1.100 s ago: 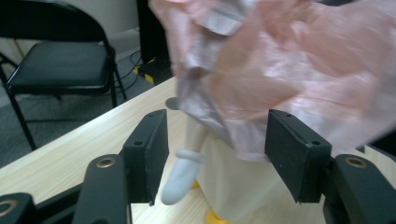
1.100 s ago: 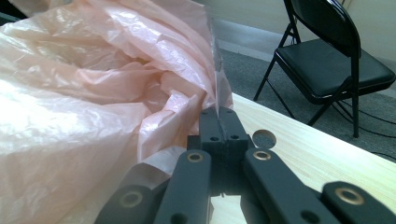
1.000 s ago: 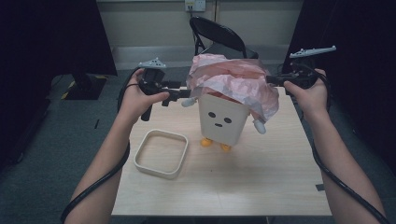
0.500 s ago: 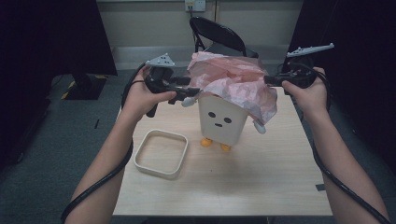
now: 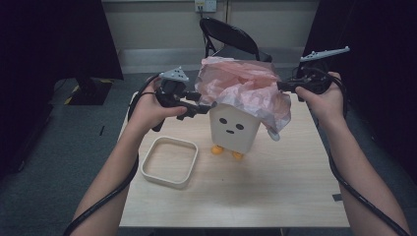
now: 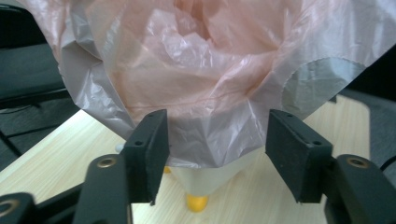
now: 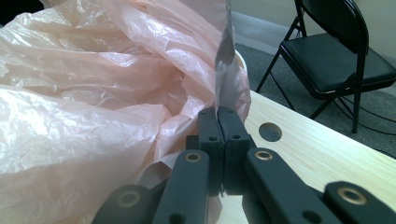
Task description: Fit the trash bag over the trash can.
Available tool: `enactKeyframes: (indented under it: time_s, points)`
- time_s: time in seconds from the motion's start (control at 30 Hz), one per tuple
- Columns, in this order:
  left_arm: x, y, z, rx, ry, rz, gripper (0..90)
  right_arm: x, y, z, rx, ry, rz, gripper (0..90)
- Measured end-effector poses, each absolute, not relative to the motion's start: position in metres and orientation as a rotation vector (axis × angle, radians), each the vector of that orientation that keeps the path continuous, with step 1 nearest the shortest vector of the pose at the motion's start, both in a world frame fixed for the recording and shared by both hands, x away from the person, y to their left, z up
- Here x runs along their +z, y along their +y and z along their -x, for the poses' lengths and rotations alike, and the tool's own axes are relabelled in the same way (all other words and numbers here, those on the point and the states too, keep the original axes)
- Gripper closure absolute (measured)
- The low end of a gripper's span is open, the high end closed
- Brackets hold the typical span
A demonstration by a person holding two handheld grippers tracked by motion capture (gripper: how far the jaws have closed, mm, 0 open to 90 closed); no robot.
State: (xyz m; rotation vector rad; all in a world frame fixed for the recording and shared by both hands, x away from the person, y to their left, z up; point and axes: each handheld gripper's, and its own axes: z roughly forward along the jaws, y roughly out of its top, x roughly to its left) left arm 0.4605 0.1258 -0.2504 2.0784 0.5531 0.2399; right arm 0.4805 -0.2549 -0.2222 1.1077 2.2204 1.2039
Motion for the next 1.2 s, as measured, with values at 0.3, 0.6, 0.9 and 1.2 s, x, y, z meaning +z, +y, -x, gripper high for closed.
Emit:
enactKeyframes:
  time_s: [0.3,0.6,0.9,1.2]
  points:
    - [-0.257,0.108,-0.464,0.189,0.598,-2.154,76.3,-0.223,-0.255,-0.482,1.216,2.231,-1.113,89.5]
    - [-0.257,0.114,-0.466,0.161,0.628,-2.148,90.0,-0.224,-0.259,-0.482,1.228,2.230,-1.118,89.8]
    - [-0.254,0.128,-0.459,0.185,0.556,-2.133,90.0,-0.225,-0.261,-0.481,1.231,2.232,-1.127,89.4]
    - [-0.266,0.118,-0.448,0.288,0.475,-2.188,36.0,-0.225,-0.259,-0.482,1.217,2.243,-1.122,89.4]
